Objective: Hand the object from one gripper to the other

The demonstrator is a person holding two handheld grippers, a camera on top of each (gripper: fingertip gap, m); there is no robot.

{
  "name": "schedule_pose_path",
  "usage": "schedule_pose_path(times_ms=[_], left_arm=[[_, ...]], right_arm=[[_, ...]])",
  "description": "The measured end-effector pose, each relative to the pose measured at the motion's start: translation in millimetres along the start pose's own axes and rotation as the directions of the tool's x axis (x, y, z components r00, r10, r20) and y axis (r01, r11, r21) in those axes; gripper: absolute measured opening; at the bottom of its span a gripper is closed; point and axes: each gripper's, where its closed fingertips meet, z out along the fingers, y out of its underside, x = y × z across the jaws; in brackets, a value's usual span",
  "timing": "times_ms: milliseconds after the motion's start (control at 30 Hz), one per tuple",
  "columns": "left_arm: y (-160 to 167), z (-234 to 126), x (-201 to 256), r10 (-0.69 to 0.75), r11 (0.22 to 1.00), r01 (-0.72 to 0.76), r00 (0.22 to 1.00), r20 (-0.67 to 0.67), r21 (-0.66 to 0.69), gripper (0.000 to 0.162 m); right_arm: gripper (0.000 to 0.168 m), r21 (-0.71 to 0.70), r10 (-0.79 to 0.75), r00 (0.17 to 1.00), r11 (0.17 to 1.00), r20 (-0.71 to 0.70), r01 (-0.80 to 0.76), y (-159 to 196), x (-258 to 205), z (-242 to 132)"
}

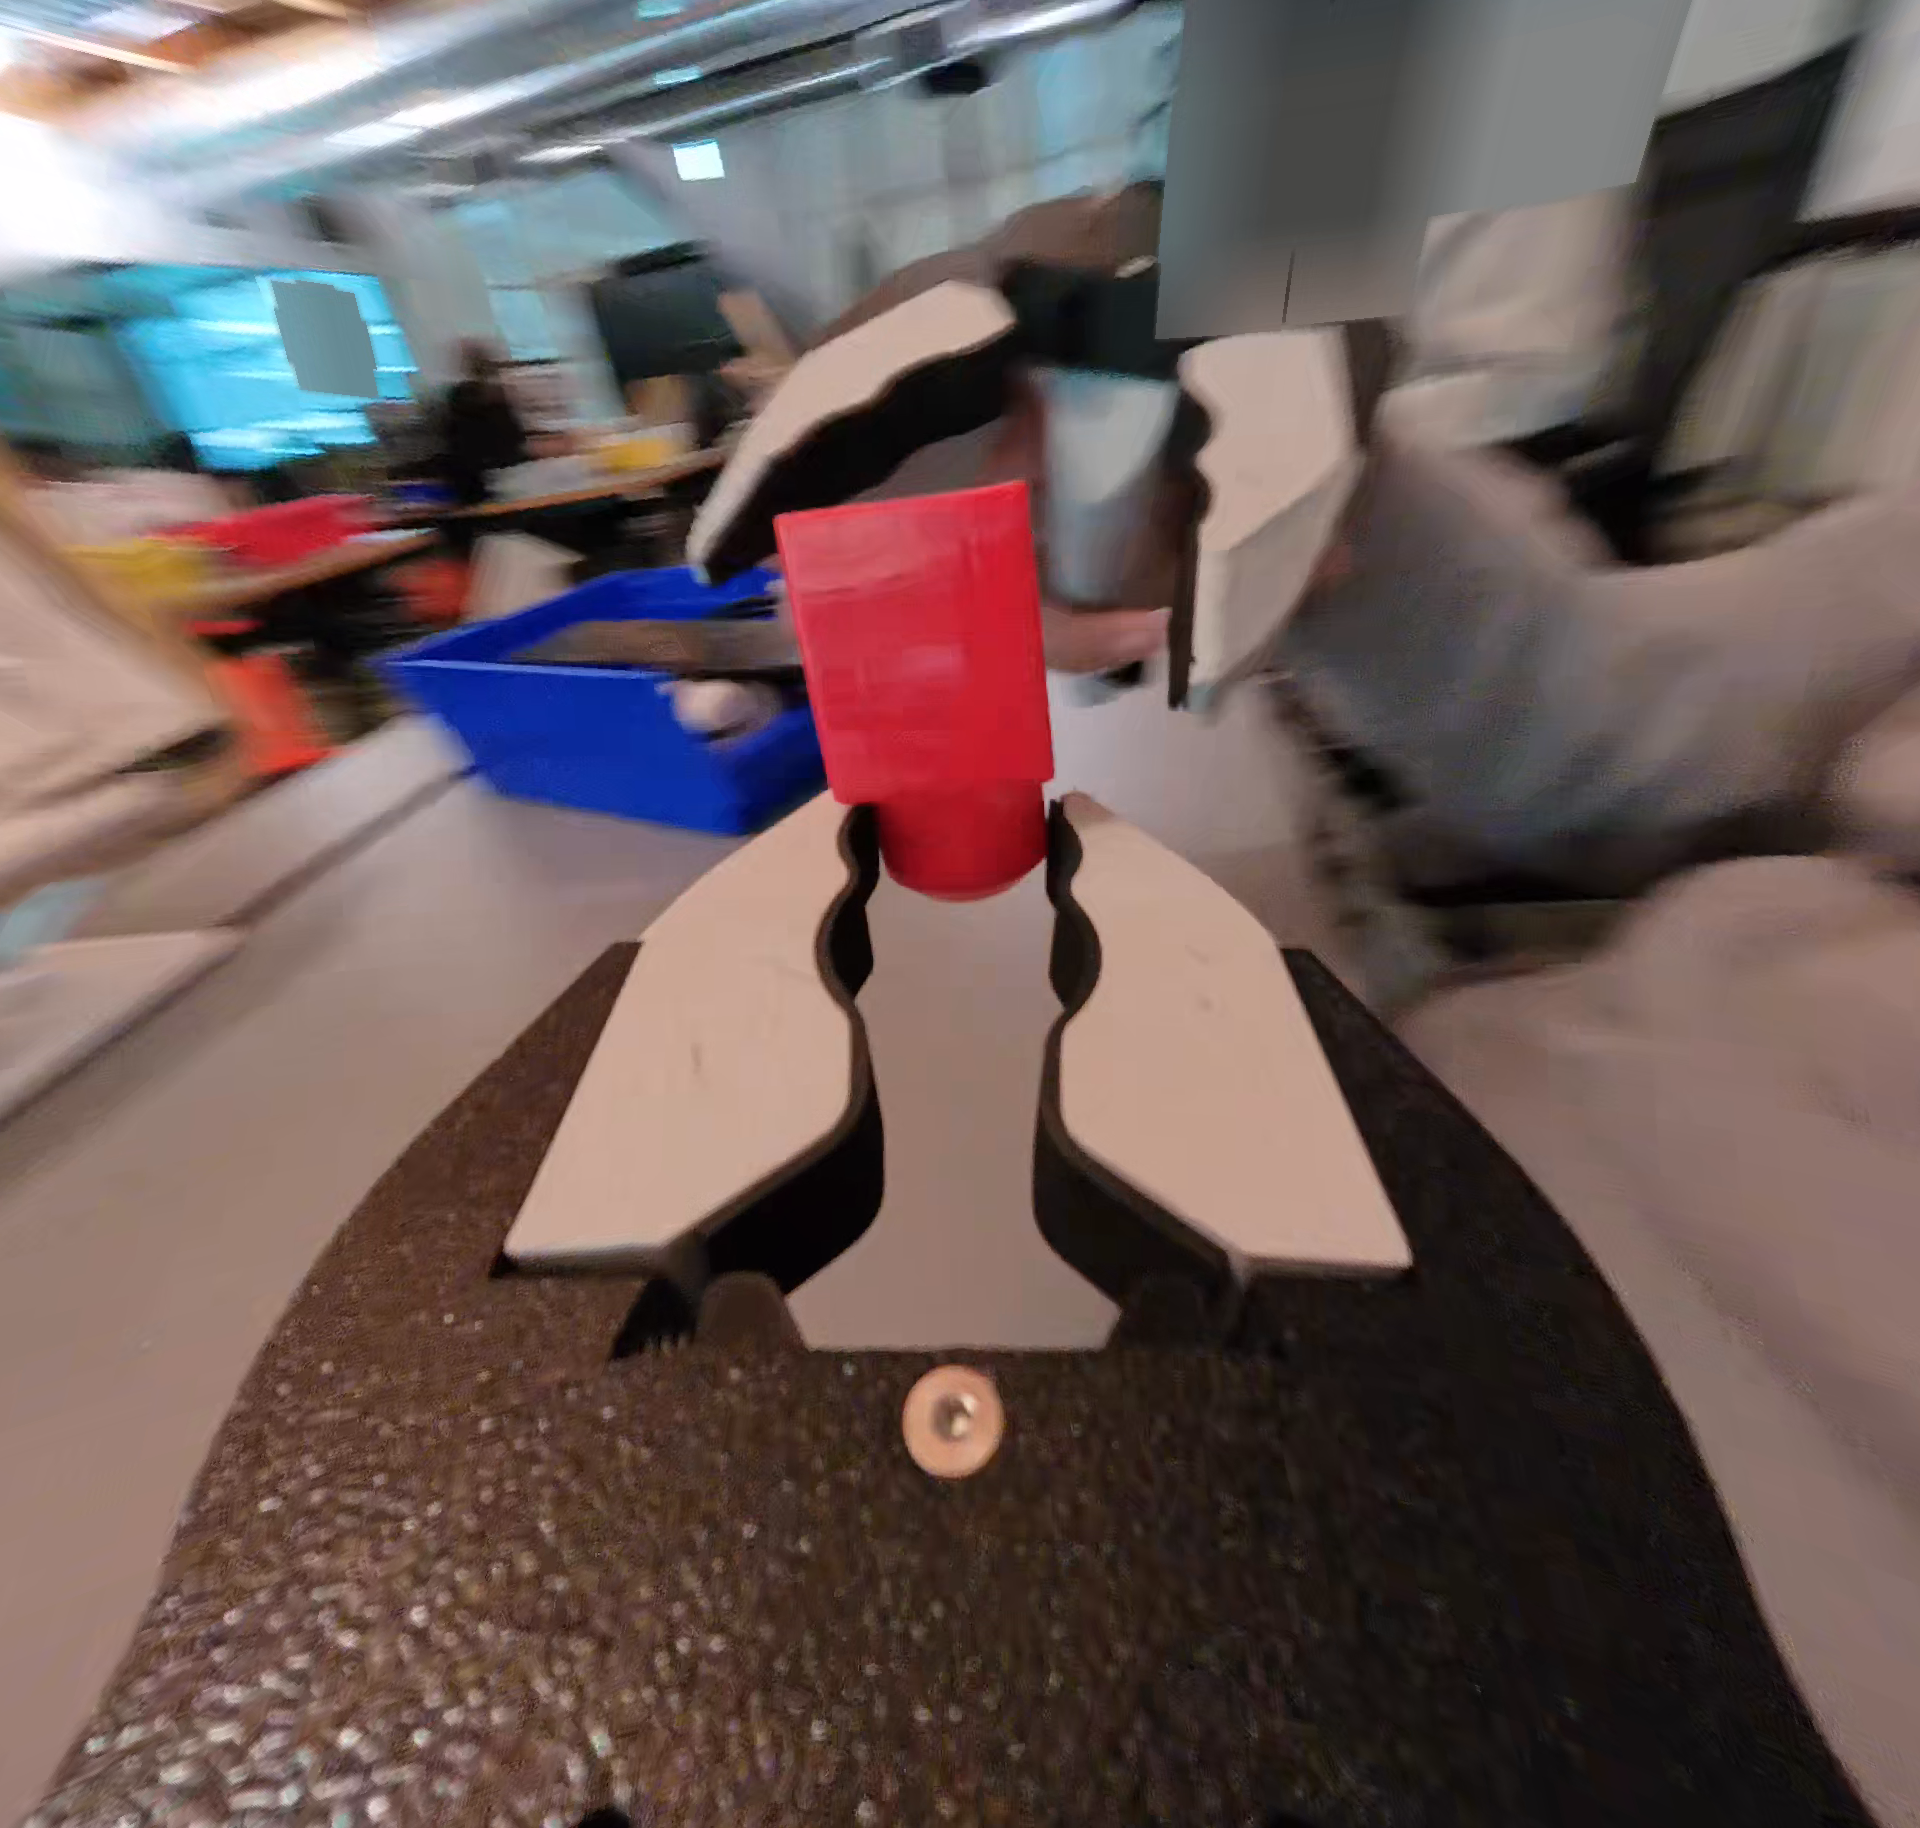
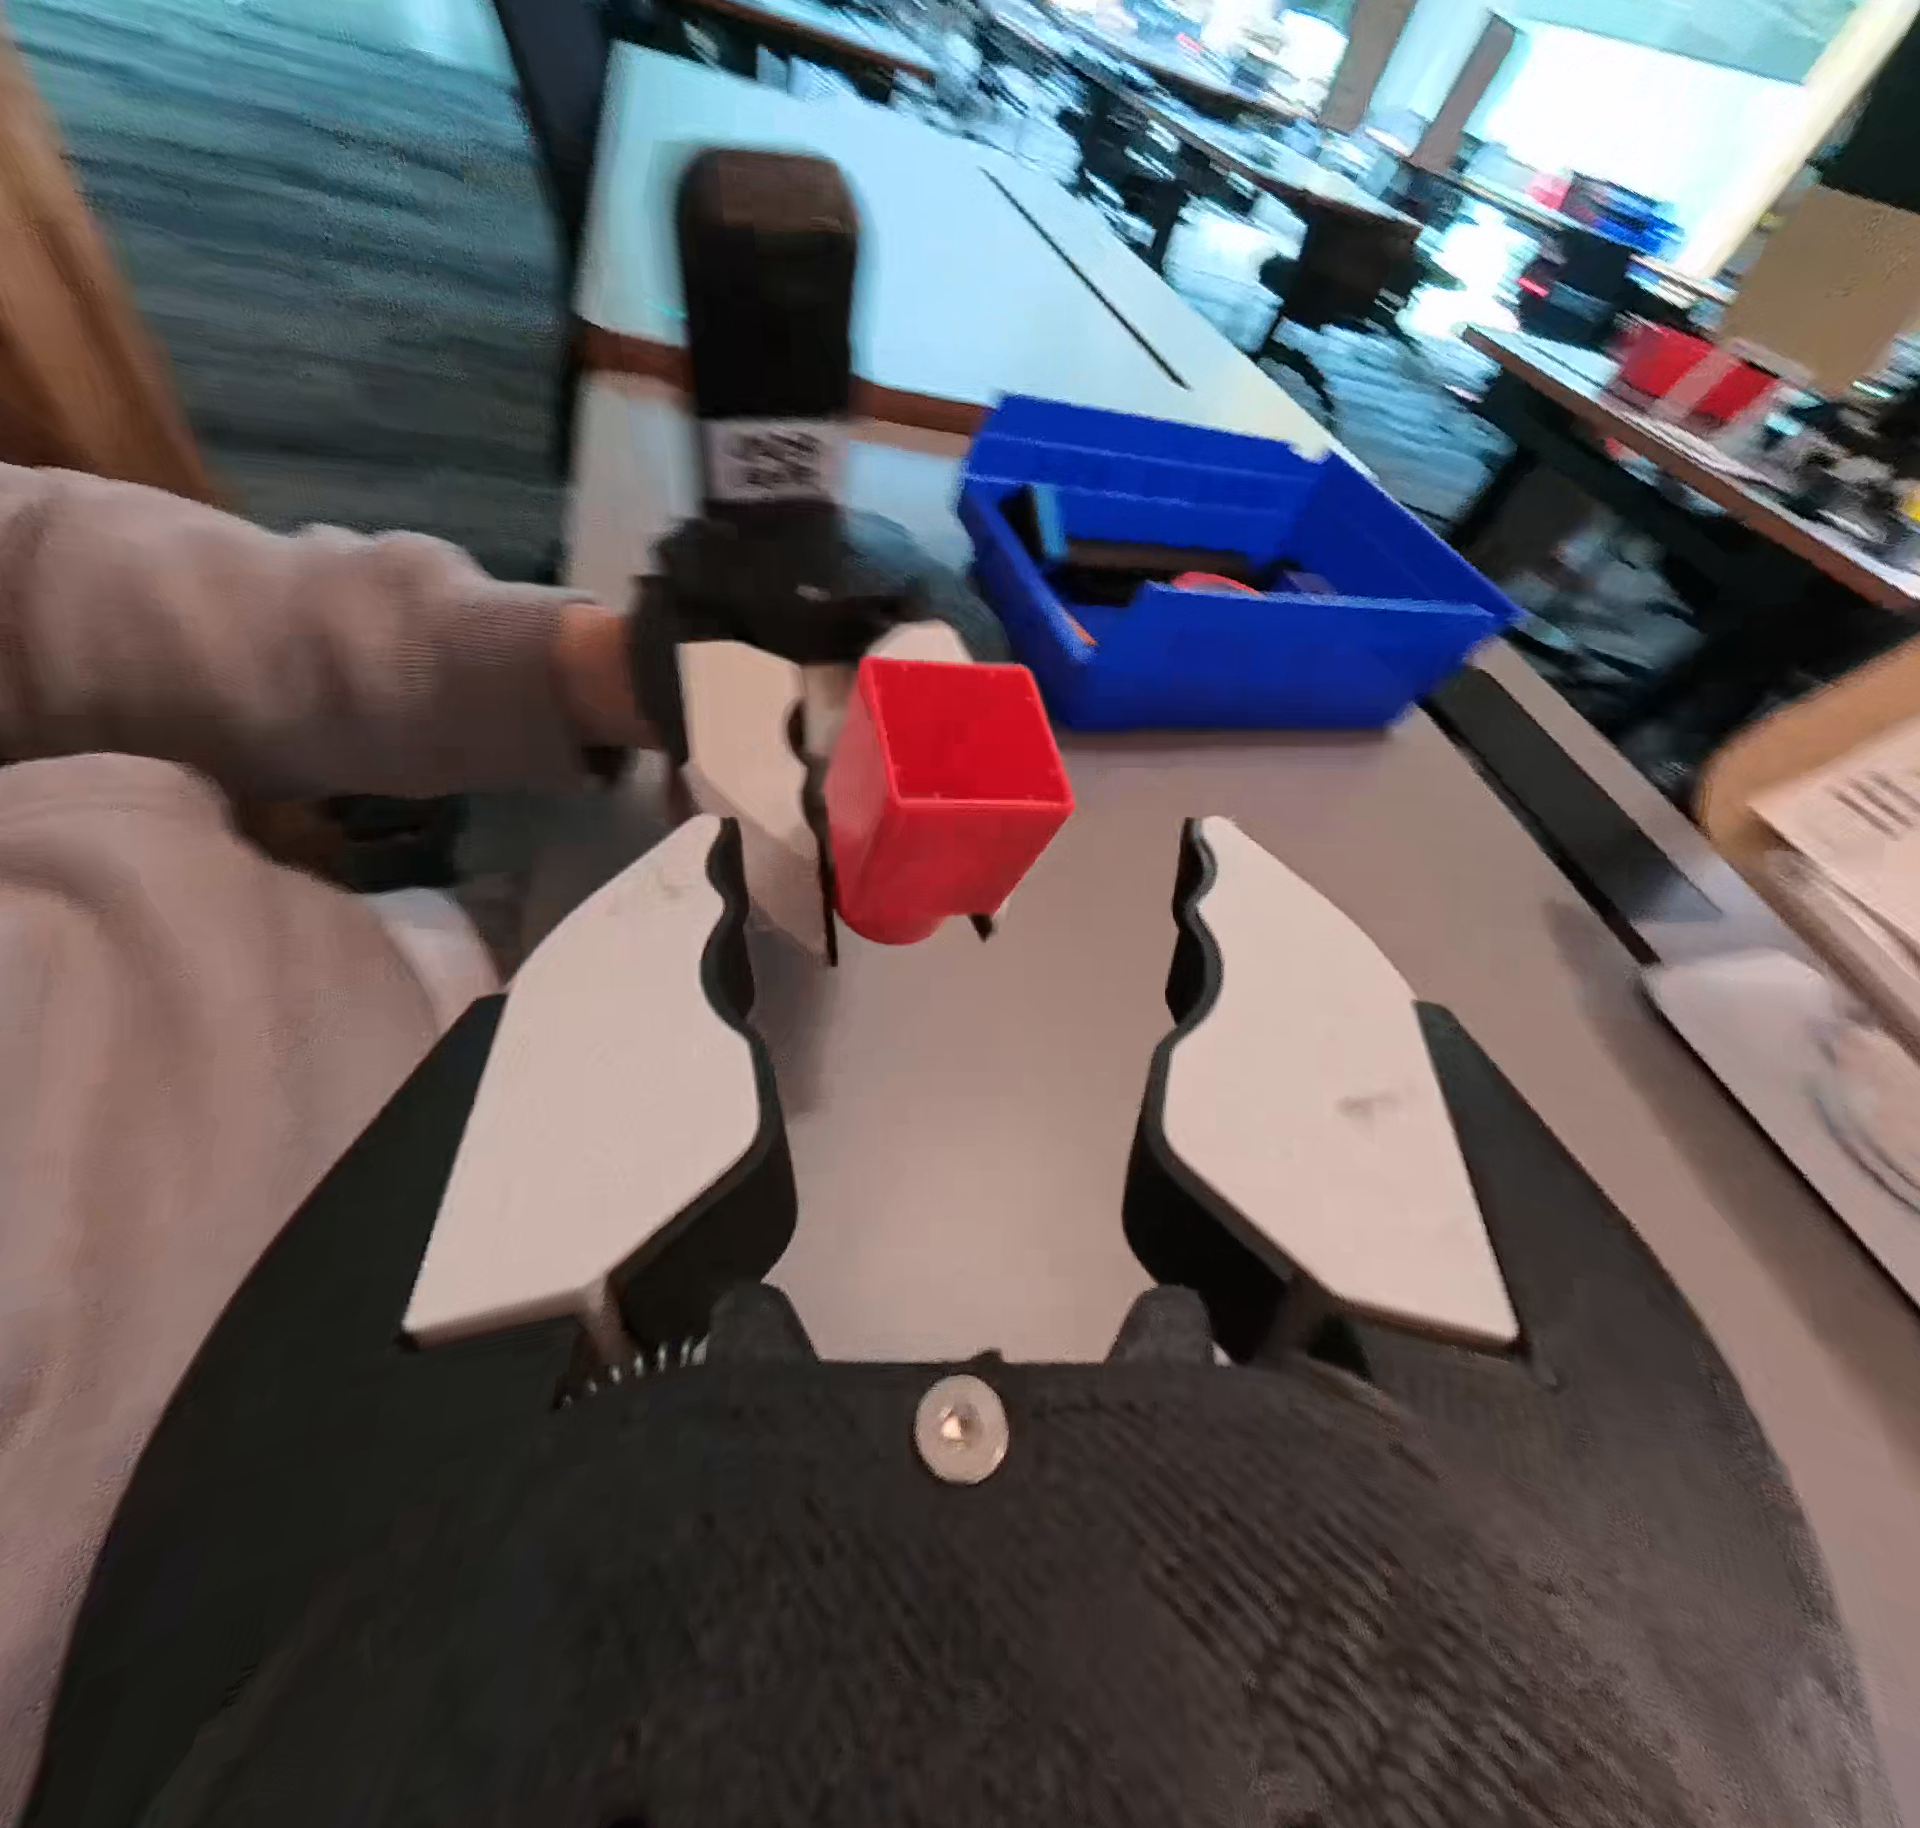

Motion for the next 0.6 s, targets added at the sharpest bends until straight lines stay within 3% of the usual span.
schedule_pose_path(times_ms=[100,200,433,533,600], left_arm=[[-0.4,-9.2,30.8,-0.131,0.991,0.137,0.952,-0.278,0.002,0.030],[-3.0,-14.2,47.1,-0.136,0.985,0.167,0.907,-0.398,0.043,0.030],[-2.4,-20.2,75.3,-0.208,0.967,0.254,0.785,-0.584,-0.004,0.030],[0.4,-20.8,86.6,-0.223,0.965,0.259,0.738,-0.637,-0.037,0.030],[1.9,-19.8,87.9,-0.217,0.967,0.253,0.738,-0.639,-0.037,0.030]], right_arm=[[0.077,0.092,0.045,0.971,0.993,0.233,-0.069,-10.4,-32.4,-2.6],[0.076,0.130,0.062,0.930,0.985,0.363,-0.116,-17.0,-51.9,0.8],[0.071,0.187,-0.088,0.894,0.982,0.439,0.005,-10.0,-74.2,0.8],[0.051,0.198,-0.095,0.886,0.980,0.453,0.004,-10.9,-76.8,2.8],[0.051,0.178,-0.071,0.881,0.984,0.467,-0.015,-10.0,-77.1,4.6]])
